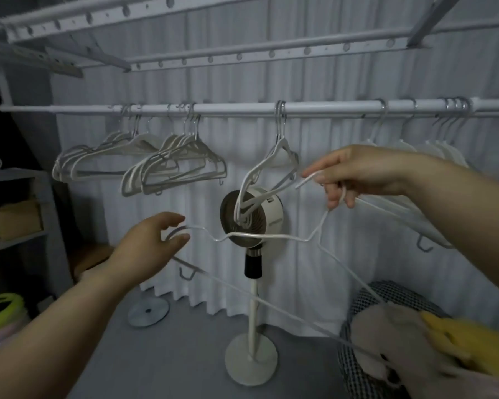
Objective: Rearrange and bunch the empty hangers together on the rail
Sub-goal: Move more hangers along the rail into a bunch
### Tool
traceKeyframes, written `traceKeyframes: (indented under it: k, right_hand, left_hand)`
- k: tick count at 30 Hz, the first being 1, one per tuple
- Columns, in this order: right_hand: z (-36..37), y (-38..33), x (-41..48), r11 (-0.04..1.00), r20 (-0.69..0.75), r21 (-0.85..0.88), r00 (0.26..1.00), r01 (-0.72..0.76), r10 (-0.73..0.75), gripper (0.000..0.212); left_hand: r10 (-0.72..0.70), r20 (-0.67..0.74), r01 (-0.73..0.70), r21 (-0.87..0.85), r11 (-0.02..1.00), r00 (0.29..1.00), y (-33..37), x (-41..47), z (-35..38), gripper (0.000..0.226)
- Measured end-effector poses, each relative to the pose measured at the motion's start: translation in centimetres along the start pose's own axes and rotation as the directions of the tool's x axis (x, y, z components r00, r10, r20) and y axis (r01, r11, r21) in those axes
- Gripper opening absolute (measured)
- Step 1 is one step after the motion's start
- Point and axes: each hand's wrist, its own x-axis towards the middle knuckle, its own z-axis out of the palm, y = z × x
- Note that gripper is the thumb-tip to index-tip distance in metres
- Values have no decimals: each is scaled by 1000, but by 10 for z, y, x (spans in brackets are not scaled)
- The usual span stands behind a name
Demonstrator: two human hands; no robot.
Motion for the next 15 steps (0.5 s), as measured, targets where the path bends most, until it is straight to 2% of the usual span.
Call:
traceKeyframes:
  k: [2, 6, 9, 13, 15]
  right_hand:
    - [8, -2, -9, 994, -40, 111, 999, 2, 2, 21]
    - [27, -1, -21, 972, -143, 236, 989, -1, 35, 21]
    - [40, 1, -21, 953, -225, 303, 971, -5, 77, 19]
    - [48, 1, -14, 922, -325, 387, 940, 28, 108, 22]
    - [48, 0, -9, 899, -372, 432, 922, 69, 108, 22]
  left_hand:
    - [5, 30, -4, -21, 1000, 1000, 3, -8, 4, 39]
    - [102, 133, -89, -104, 991, 986, 12, -21, 18, 23]
    - [158, 253, -94, -248, 964, 955, 29, -32, 26, 11]
    - [245, 464, -13, -447, 894, 851, 60, -51, 40, 12]
    - [242, 589, 39, -422, 906, 771, 72, -58, 49, 33]
